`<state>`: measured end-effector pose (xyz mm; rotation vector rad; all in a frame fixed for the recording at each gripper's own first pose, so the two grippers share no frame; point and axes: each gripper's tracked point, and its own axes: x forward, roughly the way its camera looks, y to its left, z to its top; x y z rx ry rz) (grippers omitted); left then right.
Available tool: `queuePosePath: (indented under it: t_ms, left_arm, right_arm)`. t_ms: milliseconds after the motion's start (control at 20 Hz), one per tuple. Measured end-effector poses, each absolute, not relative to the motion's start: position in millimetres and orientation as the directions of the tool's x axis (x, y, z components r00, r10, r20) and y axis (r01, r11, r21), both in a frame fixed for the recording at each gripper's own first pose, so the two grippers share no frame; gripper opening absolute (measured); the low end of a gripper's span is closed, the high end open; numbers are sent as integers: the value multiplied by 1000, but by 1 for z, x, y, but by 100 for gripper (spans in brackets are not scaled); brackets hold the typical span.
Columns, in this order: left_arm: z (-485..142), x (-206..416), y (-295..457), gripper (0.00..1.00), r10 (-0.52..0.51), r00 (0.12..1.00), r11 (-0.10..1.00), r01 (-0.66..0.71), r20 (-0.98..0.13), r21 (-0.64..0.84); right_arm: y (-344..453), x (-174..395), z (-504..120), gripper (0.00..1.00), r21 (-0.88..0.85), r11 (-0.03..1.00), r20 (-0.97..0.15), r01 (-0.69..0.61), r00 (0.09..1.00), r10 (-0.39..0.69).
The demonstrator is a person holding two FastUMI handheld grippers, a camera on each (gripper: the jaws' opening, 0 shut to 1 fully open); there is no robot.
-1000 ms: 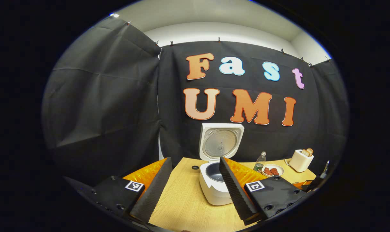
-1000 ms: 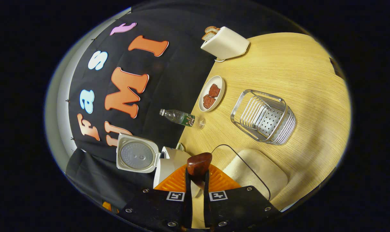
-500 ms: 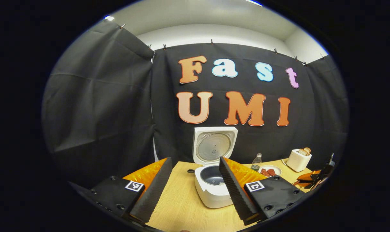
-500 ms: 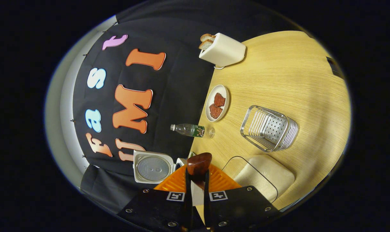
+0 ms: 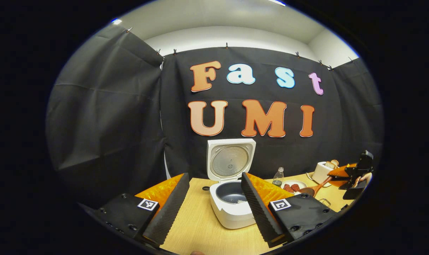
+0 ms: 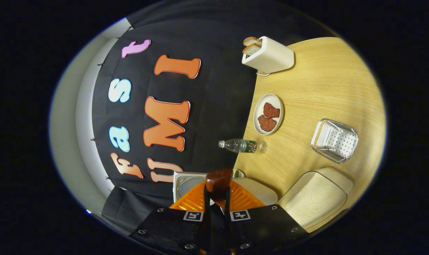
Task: Close the left gripper, press the button to open the rice cooker; take a wooden spoon from the chopstick holder with the right hand, scoop a spoonful of rice and pour it into the rice cooker, then put the wooden spoon back into the chopstick holder.
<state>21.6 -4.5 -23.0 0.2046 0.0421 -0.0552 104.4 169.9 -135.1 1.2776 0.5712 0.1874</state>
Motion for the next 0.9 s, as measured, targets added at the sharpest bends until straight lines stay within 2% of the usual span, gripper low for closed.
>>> queuePosePath:
  t_ms: [350,900]
  left_arm:
    - [-24,23,0,100,-46,998,981,55,-54,184]
    - [-40,24,8,99,-32,996,984,47,-85,175]
  right_arm:
    - [214,155,-96,13,954,273,-244,127,855,457]
    - [290,225,-48,13,924,380,-199,24,882,426]
